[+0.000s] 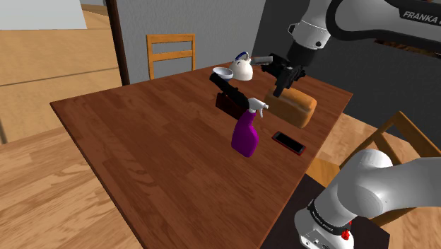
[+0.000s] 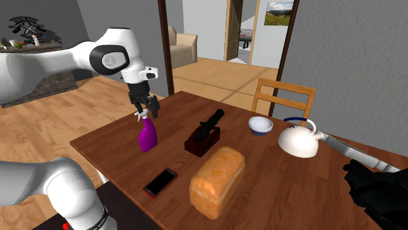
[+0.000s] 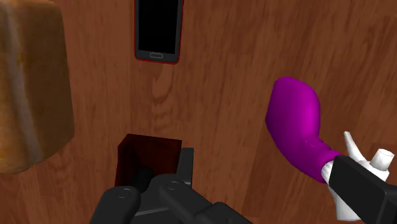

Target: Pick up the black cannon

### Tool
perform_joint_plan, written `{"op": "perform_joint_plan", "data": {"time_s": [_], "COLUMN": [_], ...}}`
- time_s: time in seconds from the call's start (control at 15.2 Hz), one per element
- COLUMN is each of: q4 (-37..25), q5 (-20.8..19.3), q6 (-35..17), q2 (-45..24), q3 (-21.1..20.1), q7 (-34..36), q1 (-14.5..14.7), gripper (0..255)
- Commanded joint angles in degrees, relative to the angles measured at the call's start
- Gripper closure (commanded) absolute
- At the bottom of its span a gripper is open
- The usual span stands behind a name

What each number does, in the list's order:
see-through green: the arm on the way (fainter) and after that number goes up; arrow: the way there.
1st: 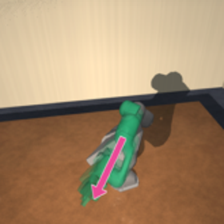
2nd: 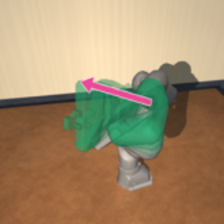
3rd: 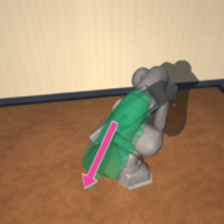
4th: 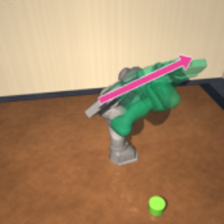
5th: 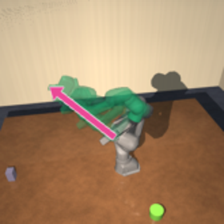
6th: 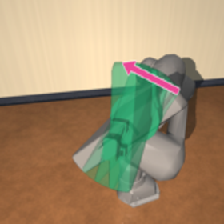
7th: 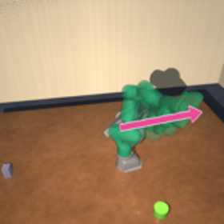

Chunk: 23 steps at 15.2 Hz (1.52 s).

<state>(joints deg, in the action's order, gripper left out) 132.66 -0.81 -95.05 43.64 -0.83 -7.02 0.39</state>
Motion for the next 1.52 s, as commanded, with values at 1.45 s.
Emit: {"op": "perform_joint_plan", "data": {"time_s": [1.45], "q4": [-38.0], "q5": [5.8], "q6": [-8.7], "q2": [-51.4], "q3": [7.7], "q7": [-10.8], "q1": [-2.2], "gripper": [0]}}
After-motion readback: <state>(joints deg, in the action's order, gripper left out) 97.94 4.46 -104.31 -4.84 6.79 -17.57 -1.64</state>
